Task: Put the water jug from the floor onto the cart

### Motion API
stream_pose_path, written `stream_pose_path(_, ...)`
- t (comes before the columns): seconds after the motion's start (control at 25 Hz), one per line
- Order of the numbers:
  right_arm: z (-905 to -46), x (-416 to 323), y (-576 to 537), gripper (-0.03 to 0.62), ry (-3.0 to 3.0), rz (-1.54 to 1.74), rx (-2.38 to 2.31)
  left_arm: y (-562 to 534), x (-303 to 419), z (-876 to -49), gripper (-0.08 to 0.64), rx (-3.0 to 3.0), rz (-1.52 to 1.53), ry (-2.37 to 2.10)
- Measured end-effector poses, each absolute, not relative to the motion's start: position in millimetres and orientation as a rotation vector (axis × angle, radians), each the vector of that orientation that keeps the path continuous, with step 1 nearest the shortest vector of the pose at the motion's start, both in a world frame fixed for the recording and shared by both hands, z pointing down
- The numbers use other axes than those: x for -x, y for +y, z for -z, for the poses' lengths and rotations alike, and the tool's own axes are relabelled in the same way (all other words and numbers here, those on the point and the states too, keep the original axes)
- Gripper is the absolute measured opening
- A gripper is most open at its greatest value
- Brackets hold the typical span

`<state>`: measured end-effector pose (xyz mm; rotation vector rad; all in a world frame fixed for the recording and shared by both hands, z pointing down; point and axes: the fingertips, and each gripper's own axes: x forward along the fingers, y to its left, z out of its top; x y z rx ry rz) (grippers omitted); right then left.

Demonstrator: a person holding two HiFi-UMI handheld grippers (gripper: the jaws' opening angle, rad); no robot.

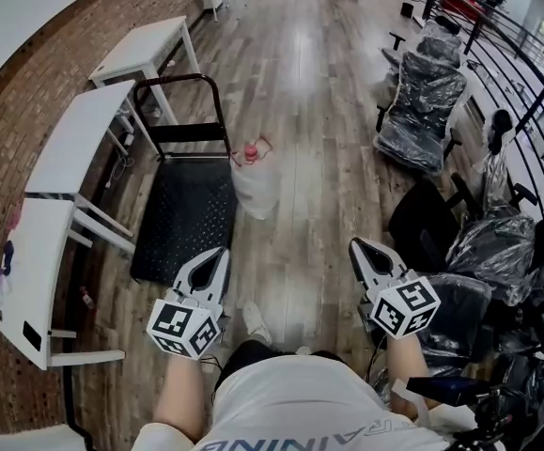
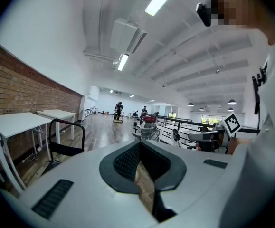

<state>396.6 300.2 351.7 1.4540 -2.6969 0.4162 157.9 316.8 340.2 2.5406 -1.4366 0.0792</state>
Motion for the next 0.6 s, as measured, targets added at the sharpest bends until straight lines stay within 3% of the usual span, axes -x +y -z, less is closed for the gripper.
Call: stream_pose_path(0.6, -345.0, -290.1, 173.9, 0.002, -2.643, -0.359, -1.419, 189.2, -55.6, -362.5, 0.0, -2.475, -0.026, -1.406)
